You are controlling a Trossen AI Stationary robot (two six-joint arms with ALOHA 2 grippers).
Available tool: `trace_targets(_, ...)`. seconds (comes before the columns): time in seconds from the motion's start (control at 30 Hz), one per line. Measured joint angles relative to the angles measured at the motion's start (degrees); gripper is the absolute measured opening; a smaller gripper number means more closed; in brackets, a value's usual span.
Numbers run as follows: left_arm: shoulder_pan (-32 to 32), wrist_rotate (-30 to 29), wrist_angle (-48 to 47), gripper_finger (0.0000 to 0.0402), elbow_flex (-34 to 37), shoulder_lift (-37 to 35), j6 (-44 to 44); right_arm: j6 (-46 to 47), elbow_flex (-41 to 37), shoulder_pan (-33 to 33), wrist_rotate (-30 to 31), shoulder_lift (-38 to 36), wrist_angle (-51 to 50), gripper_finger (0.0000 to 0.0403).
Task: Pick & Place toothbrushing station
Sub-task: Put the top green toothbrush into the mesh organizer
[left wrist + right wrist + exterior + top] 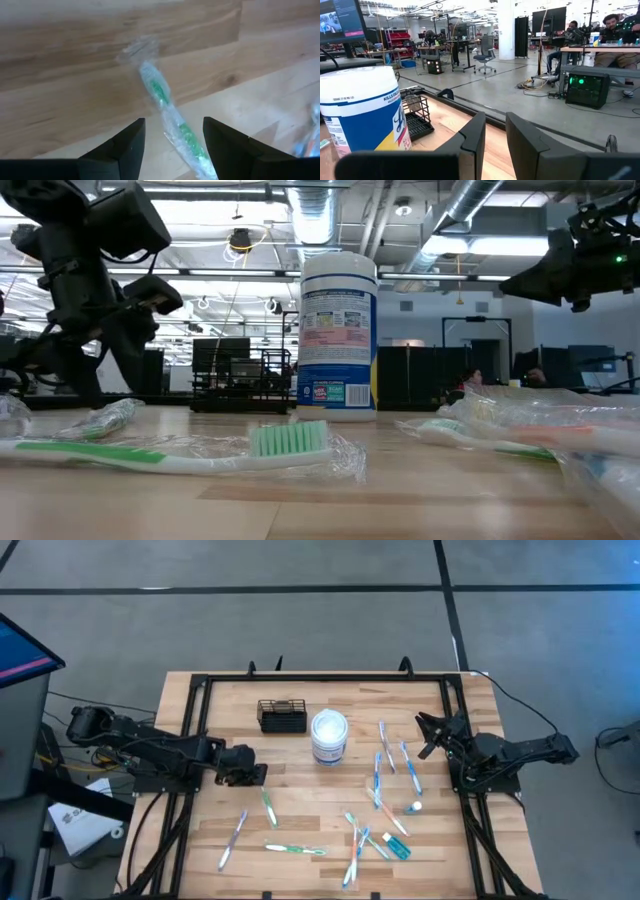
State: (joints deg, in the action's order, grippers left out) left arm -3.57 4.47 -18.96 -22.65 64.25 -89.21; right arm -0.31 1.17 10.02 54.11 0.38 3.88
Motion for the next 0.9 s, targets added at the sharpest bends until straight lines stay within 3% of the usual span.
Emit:
trace_targets(0.43, 0.5, 3.1, 3.9, 0.0195, -0.4, 7.7, 0.3, -0.2, 0.0, 0.0, 0.0, 0.0, 0.0, 0.0069)
trace_targets(0.9, 3.3, 5.0, 4.7, 0.0181, -0.2, 8.3, 0.7, -0.3, 0.0, 0.0, 0.1, 0.0, 0.0, 0.0069)
